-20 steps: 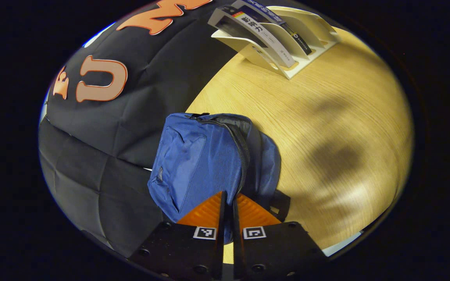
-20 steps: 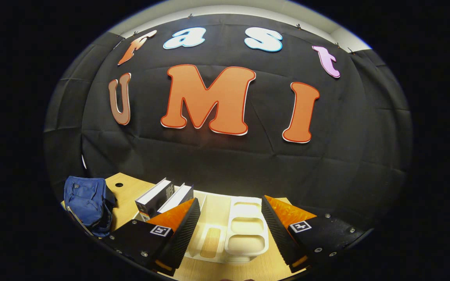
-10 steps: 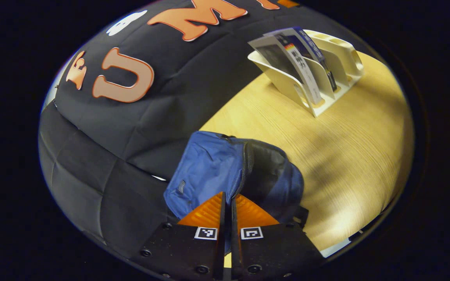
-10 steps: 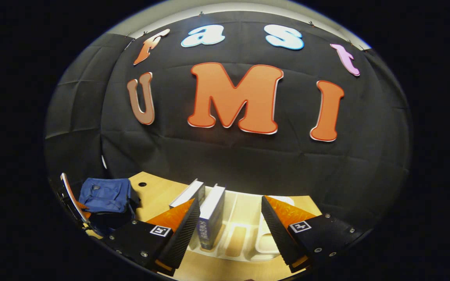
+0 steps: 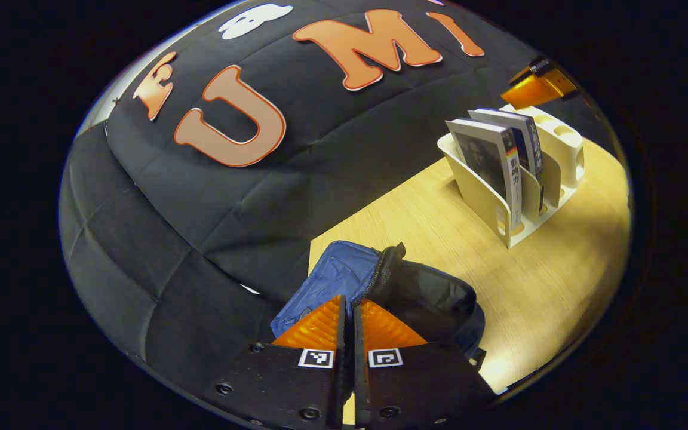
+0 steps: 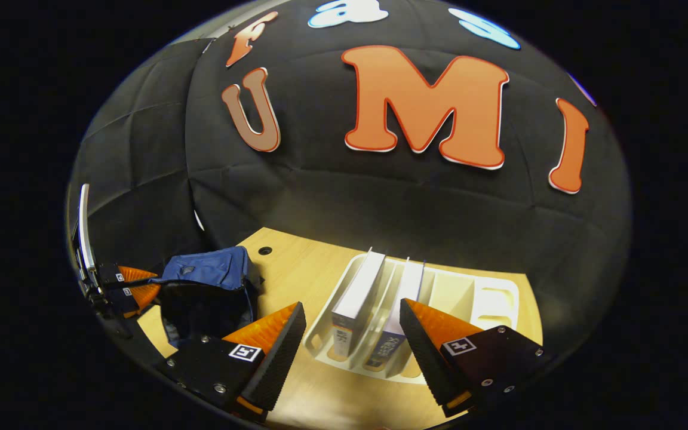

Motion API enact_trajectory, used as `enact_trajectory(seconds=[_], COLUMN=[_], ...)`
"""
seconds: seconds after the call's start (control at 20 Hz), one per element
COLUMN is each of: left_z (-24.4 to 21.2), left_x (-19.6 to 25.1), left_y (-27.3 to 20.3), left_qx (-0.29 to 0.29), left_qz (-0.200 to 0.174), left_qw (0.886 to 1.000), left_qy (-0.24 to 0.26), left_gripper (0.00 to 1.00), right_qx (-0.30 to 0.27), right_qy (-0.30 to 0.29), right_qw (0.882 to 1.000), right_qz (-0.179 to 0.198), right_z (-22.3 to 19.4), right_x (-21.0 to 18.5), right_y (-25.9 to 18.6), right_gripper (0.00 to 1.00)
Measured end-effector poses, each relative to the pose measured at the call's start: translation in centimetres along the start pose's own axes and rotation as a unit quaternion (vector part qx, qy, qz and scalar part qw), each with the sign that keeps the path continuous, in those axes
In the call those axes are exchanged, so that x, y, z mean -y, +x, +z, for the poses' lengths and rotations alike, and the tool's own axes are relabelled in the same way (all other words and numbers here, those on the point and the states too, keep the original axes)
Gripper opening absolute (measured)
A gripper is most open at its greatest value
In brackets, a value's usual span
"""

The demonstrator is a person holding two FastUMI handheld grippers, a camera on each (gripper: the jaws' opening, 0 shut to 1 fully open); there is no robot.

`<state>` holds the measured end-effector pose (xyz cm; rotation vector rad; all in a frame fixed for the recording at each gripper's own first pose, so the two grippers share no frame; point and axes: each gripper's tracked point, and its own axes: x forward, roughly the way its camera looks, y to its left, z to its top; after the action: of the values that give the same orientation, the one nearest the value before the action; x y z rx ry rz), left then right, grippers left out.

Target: Open the schoolbag, grab two books from the bookshelf and put them into the schoolbag.

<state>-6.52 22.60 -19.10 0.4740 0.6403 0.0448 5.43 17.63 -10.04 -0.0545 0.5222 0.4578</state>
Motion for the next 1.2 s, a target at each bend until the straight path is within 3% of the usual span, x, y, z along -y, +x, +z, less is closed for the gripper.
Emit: enact_trajectory(seconds=[0.25, 0.4, 0.6, 0.8, 1.2], left_z=[1.8, 2.3, 3.4, 3.5, 4.2], left_x=[-2.0, -3.5, -4.7, -5.5, -5.9], left_y=[0.5, 0.9, 1.6, 2.2, 3.2], left_qx=[0.0, 0.002, 0.007, -0.002, -0.004], left_qz=[-0.038, -0.063, -0.078, -0.094, -0.108], left_qw=[0.998, 0.994, 0.991, 0.989, 0.988], left_qy=[-0.059, -0.094, -0.105, -0.116, -0.107], left_gripper=[0.07, 0.03, 0.02, 0.02, 0.01], right_qx=[-0.077, -0.145, -0.208, -0.224, -0.308], right_qy=[0.026, 0.067, 0.094, 0.091, 0.107], right_qw=[0.997, 0.987, 0.973, 0.968, 0.941], right_qz=[-0.019, -0.004, -0.035, -0.066, -0.09], right_z=[0.4, 0.4, 0.1, 0.8, -2.4], right_x=[-0.3, -1.5, -0.5, 1.1, 1.9], right_y=[3.7, 5.5, 7.6, 9.5, 13.4], right_gripper=[0.94, 0.94, 0.94, 0.92, 0.88])
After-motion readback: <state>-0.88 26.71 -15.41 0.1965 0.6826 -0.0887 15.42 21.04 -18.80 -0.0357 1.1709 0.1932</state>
